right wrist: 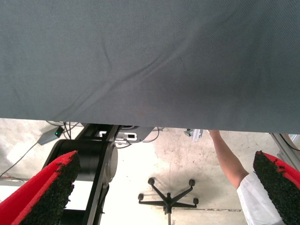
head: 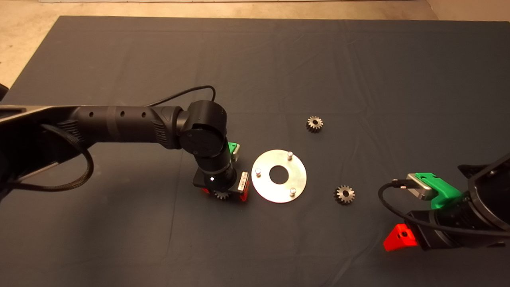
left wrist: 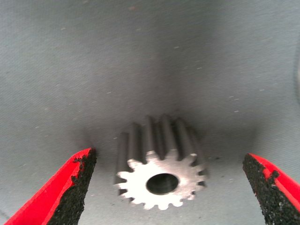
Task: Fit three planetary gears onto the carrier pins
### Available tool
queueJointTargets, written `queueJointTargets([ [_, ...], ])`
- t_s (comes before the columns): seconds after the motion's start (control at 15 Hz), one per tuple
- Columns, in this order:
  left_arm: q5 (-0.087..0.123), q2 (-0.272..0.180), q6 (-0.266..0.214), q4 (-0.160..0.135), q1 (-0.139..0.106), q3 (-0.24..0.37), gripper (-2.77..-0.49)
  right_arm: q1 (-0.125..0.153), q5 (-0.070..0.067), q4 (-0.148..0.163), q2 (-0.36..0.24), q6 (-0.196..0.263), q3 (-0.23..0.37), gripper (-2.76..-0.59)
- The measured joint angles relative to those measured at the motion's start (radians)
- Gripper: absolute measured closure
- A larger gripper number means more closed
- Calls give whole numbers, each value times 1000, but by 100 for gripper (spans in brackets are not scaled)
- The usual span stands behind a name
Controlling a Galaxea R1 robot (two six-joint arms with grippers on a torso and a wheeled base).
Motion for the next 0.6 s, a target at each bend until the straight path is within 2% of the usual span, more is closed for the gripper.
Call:
queueJointTargets([
  [0.27,5,0,1,4,0,-3,-222,0,0,0,0,0,0,-275],
  [0.4,6,0,12,7,0,-3,-208,0,0,0,0,0,0,-275],
  [0.53,6,0,13,9,0,-3,-207,0,0,0,0,0,0,-275],
  [0.6,7,1,13,11,0,-3,-197,0,0,0,0,0,0,-275],
])
